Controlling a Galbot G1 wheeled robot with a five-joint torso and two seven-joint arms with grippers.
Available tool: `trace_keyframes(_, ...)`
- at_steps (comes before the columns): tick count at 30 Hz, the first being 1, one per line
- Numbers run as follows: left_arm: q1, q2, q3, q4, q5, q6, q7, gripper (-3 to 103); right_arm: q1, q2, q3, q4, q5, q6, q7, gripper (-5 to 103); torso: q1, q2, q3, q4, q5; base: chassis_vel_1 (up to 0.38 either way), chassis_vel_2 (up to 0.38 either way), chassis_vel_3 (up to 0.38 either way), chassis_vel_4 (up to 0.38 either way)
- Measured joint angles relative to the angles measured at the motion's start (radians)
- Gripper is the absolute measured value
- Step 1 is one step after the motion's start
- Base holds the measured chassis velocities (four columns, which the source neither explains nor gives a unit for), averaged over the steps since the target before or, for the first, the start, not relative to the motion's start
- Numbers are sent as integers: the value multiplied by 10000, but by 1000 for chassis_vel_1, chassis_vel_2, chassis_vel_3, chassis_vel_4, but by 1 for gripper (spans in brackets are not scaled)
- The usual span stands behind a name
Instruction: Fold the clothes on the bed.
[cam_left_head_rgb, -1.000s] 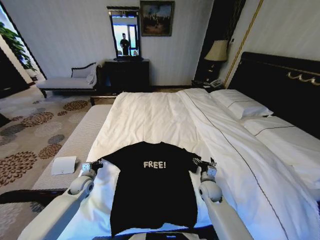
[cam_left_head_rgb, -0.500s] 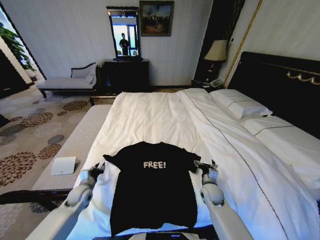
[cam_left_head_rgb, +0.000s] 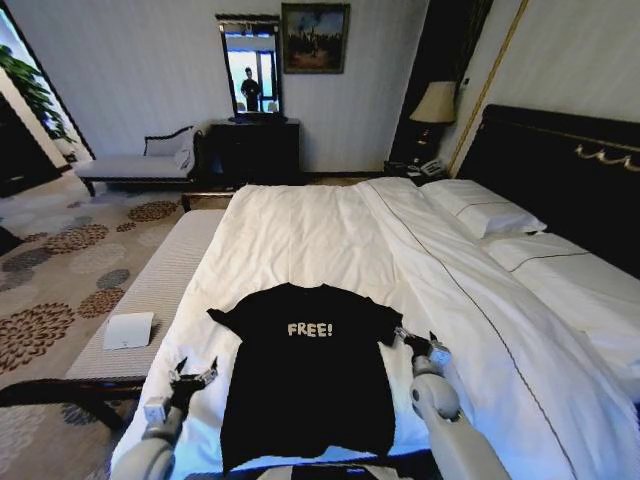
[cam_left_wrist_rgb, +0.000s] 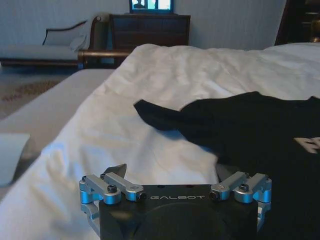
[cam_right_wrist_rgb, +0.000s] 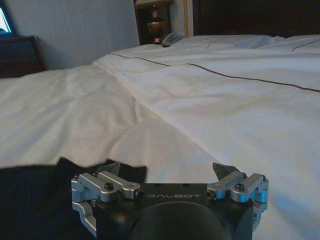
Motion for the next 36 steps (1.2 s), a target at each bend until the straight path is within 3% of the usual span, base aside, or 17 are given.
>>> trace_keyframes(4,623,-168,143,-456,55,-389,-27,100,487,-238,7,-193,1022,-245,-96,100,0,-1,0,3,1,0,0,0,0)
trace_keyframes(6,958,-308,256,-646,240,-689,-92,100,982,-429,-30,-400,2389,-657,-171,100,0,0,0,-2,0,0,0,0,0)
trace_keyframes(12,1257,-529,255,-791,497,-835,-90,100,2258,-667,-193,-1627,4275,-1330,-269,100,1,-1,1,2,-2,0,0,0,0)
trace_keyframes(30,1461,-873,336,-1158,751,-759,-135,100,2915,-345,376,-3187,6514,-1804,-715,101,2,-2,1,-1,-2,0,0,0,0)
trace_keyframes(36,1494,-943,337,-1268,804,-724,-150,100,2880,-316,440,-3241,6956,-1922,-790,80,2,-2,0,-1,-3,0,0,0,0)
